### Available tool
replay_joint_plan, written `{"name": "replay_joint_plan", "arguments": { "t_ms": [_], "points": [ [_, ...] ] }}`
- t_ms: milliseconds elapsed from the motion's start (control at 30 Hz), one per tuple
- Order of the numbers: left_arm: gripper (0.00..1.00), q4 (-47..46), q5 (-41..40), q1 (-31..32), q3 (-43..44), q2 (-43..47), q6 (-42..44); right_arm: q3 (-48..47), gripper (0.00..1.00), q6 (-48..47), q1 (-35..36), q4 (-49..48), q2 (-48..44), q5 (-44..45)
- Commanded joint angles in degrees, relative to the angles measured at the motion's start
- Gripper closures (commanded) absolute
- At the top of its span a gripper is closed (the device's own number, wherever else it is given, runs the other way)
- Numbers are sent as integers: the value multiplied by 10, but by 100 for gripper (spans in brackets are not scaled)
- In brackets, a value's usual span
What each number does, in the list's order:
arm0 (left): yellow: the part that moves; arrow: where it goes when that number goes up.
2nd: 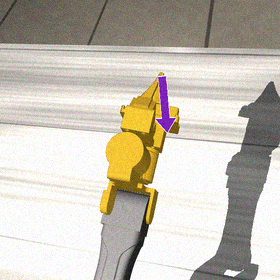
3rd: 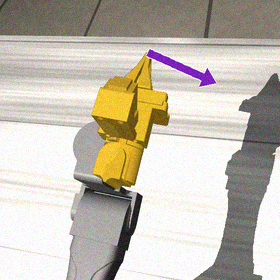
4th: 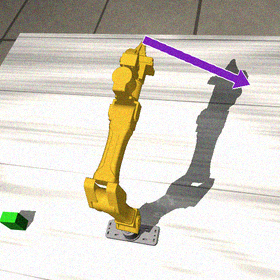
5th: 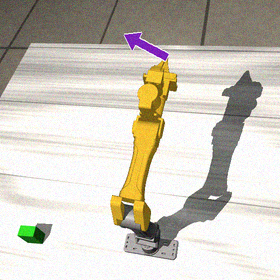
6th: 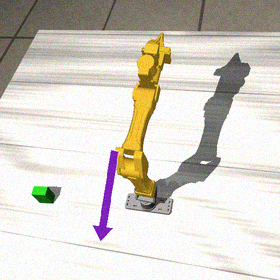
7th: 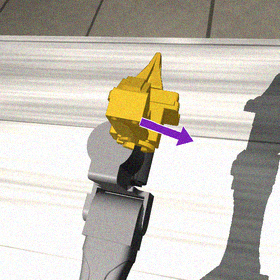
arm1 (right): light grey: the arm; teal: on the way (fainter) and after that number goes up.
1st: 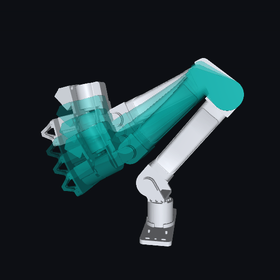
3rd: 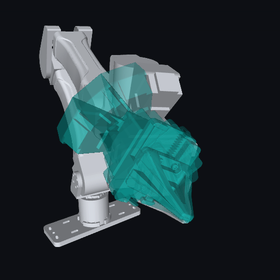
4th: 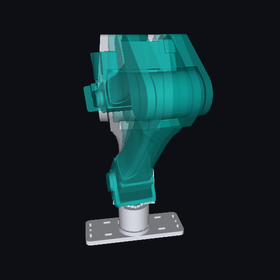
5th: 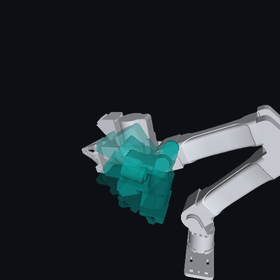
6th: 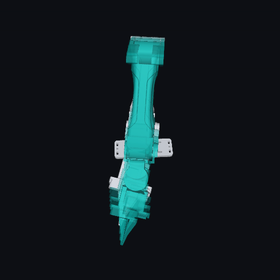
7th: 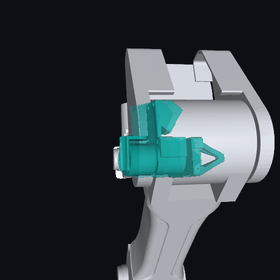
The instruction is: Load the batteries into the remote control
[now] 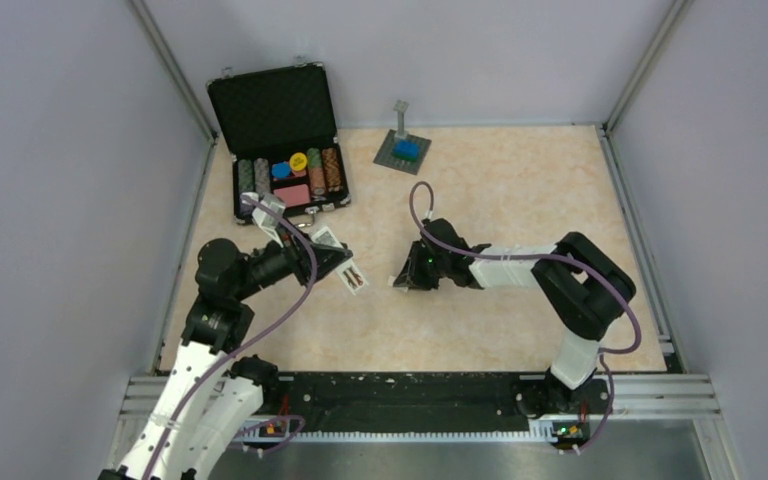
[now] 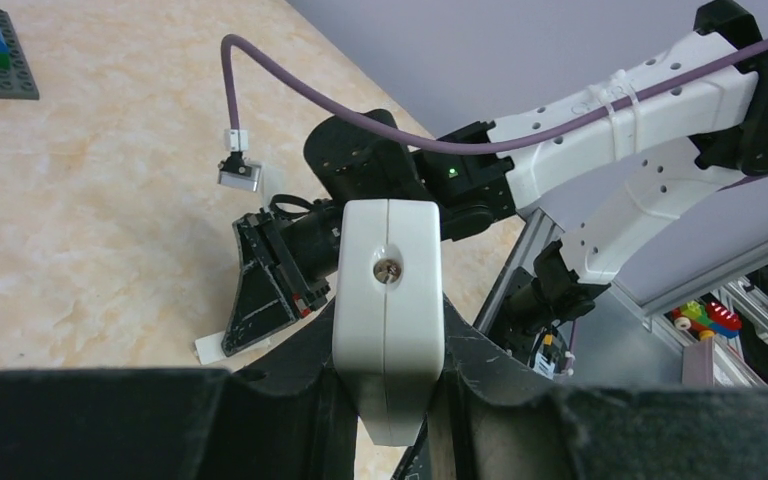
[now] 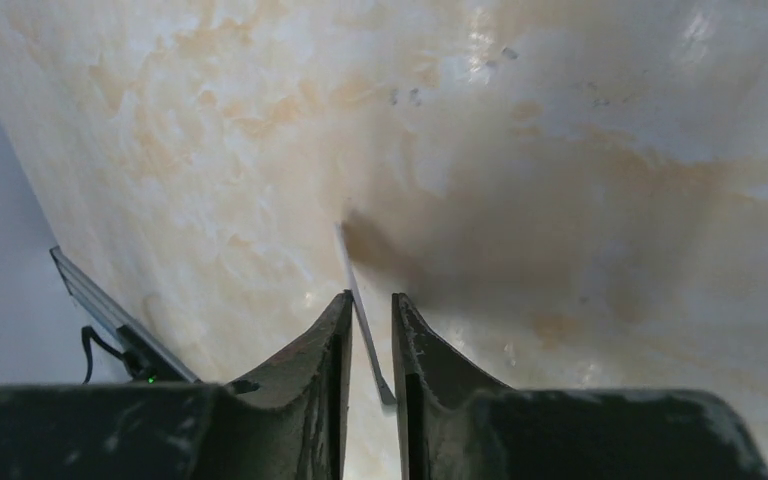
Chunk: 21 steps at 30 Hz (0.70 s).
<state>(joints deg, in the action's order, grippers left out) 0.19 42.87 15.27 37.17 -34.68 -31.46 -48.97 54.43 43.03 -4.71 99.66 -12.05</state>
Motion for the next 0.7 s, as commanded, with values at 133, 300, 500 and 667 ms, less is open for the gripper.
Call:
{"name": "replay_joint_plan", "arguments": {
  "t_ms": [133,300,500,667],
  "points": [
    [100,-13,15,0,14,-15,26,-28,58,-23,-9,24,25,41],
    [100,51,-49,0,28,-34,57,-40,40,-46,-9,92,-7,96],
    [100,171,-196,0,86,-86,102,-61,23,-93,-9,157,-45,169],
    [100,236,-328,1,132,-134,110,-67,19,-130,-9,198,-75,235]
  ]
}}
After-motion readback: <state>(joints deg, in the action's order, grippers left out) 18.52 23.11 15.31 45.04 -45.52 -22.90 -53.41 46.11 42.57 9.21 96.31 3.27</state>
